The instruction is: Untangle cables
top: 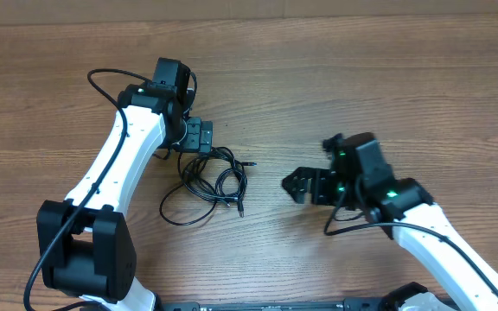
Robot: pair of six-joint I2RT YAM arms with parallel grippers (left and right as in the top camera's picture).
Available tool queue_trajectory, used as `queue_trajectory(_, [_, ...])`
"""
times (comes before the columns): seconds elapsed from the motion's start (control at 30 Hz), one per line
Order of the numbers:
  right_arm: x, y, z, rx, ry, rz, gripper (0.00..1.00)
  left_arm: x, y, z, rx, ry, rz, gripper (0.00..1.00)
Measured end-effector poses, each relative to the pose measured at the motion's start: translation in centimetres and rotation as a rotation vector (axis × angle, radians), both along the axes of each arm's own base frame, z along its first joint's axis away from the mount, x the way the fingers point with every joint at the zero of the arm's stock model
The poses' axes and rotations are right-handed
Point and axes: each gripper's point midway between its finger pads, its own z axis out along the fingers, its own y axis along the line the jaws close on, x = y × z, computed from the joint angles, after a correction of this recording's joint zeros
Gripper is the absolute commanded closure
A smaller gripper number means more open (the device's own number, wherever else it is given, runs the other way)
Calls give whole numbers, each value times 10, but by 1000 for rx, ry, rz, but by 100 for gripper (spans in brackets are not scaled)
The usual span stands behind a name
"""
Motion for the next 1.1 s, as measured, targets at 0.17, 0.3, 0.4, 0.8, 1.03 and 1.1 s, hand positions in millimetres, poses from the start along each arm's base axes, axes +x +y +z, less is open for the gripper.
queue_trajectory(0.17, [-7, 41, -10, 31, -3, 97, 0, 3, -1, 1, -6, -10, -1, 0])
queue_trajectory(0.3, [-10, 69, -22, 53, 1, 144, 1, 6, -3, 1, -12, -23, -2, 0])
queue_trajectory(0.4, [-13, 84, -35, 57, 21, 162, 5, 7, -3, 1, -13, -28, -2, 0])
queue_trajectory(0.8, [0, 105, -42, 109, -8, 149, 11, 9, -3, 2, -15, -35, -2, 0])
queue_trajectory(1.03, [3, 106, -41, 113, -20, 144, 16, 11, -4, 2, -17, -44, -2, 1])
queue_trajectory(1.1, [3, 106, -41, 112, -20, 141, 16, 12, -4, 3, -18, -51, -2, 1])
